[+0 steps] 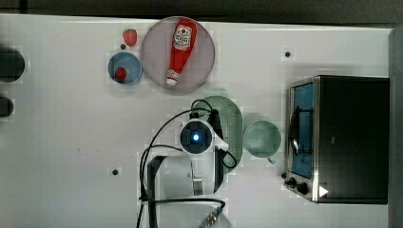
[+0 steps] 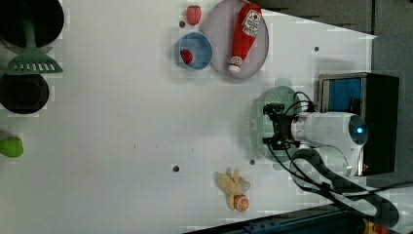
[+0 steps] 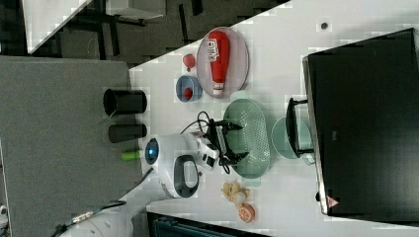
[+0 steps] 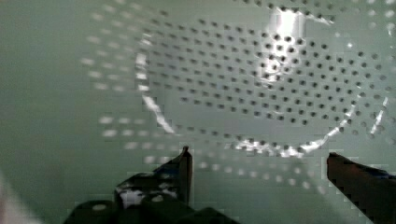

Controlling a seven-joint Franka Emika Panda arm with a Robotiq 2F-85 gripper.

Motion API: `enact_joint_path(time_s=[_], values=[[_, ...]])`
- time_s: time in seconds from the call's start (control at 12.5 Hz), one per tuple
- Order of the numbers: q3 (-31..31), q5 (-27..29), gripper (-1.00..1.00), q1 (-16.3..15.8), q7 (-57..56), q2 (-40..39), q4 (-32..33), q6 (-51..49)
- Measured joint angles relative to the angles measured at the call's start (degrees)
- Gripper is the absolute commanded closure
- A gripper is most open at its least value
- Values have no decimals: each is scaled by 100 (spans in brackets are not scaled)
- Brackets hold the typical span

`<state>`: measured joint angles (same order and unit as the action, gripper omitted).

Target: Drag strainer right to left.

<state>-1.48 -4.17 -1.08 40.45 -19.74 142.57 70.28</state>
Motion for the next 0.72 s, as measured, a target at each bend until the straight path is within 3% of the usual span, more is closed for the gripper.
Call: enact_joint_path(time_s=[0.72], values=[[-53,141,-100,-76,747,-350,-179,436]])
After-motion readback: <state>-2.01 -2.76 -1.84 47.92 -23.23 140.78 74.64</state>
